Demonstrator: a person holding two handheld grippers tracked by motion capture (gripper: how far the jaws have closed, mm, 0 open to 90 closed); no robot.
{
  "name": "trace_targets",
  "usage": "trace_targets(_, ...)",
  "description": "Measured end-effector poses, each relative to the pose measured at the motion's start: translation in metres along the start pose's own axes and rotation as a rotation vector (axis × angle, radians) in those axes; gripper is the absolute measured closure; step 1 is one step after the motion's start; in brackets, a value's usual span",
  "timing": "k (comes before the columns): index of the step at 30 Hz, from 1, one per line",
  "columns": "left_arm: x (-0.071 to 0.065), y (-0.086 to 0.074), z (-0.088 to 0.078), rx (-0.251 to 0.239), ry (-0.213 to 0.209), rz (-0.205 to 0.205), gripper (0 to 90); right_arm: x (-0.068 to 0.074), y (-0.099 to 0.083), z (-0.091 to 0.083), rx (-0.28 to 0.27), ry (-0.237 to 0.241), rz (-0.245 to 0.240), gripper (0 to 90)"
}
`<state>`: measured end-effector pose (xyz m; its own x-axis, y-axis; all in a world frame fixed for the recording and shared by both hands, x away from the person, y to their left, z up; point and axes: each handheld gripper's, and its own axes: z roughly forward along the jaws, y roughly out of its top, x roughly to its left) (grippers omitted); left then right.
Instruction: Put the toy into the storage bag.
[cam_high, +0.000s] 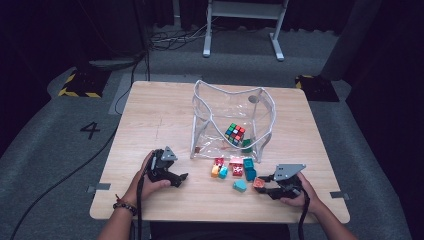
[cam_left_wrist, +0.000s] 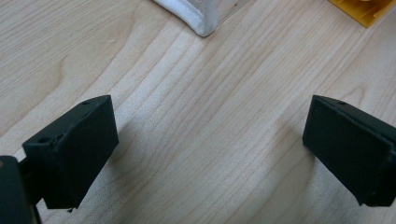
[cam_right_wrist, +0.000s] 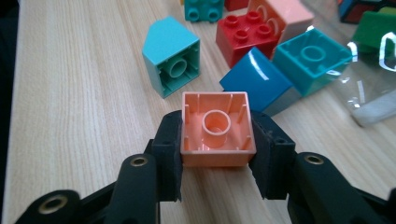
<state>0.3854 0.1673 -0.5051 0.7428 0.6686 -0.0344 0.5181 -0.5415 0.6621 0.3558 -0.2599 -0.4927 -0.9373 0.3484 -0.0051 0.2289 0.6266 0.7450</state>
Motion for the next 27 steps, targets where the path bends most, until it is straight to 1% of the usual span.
trace_targets(3, 0.000, 0.000, 0.000, 0.003, -0.001, 0.003, 3.4, -0.004, 0.001, -0.009, -0.006, -0.048, -0.002, 59.5)
trace_targets(5, 0.000, 0.000, 0.000, 0.000, 0.000, -0.001, 3.4, -0.008, -0.001, -0.014, -0.024, -0.056, 0.015, 59.5)
trace_targets(7, 0.000, 0.000, 0.000, 0.000, -0.002, 0.001, 3.4, -0.012, -0.002, -0.020, -0.034, -0.075, 0.028, 59.5)
trace_targets(8, 0.000, 0.000, 0.000, 0.000, -0.002, 0.001, 3.4, -0.012, -0.002, -0.020, -0.034, -0.075, 0.028, 59.5)
trace_targets(9, 0.000, 0.000, 0.000, 0.003, -0.001, 0.003, 3.4, -0.017, -0.002, -0.025, -0.042, -0.102, 0.032, 59.5)
trace_targets(11, 0.000, 0.000, 0.000, 0.000, -0.001, -0.001, 3.4, -0.020, -0.003, -0.029, -0.050, -0.116, 0.046, 59.5)
trace_targets(13, 0.000, 0.000, 0.000, 0.000, -0.001, 0.000, 3.3, -0.024, -0.003, -0.035, -0.070, -0.127, 0.062, 59.5)
trace_targets(16, 0.000, 0.000, 0.000, 0.000, -0.002, 0.000, 3.3, -0.030, -0.003, -0.042, -0.094, -0.164, 0.081, 59.5)
trace_targets(17, 0.000, 0.000, 0.000, 0.003, -0.002, 0.004, 3.3, -0.033, -0.003, -0.045, -0.109, -0.177, 0.091, 59.5)
trace_targets(18, 0.000, 0.000, 0.000, 0.000, -0.002, 0.000, 3.3, -0.036, -0.003, -0.048, -0.119, -0.183, 0.093, 59.5)
trace_targets(20, 0.000, 0.000, 0.000, -0.002, -0.001, -0.001, 3.3, -0.041, -0.003, -0.054, -0.154, -0.214, 0.118, 59.5)
trace_targets(22, 0.000, 0.000, 0.000, 0.000, -0.002, 0.000, 3.3, -0.046, -0.002, -0.058, -0.165, -0.251, 0.128, 59.5)
trace_targets(24, 0.000, 0.000, 0.000, 0.002, -0.002, 0.000, 3.2, -0.051, -0.001, -0.062, -0.183, -0.276, 0.141, 59.5)
trace_targets(25, 0.000, 0.000, 0.001, -0.004, 0.004, -0.001, 3.2, -0.055, -0.001, -0.065, -0.191, -0.295, 0.152, 59.5)
trace_targets(27, 0.000, 0.000, 0.001, -0.004, 0.004, -0.001, 3.1, -0.062, 0.000, -0.069, -0.188, -0.333, 0.167, 59.5)
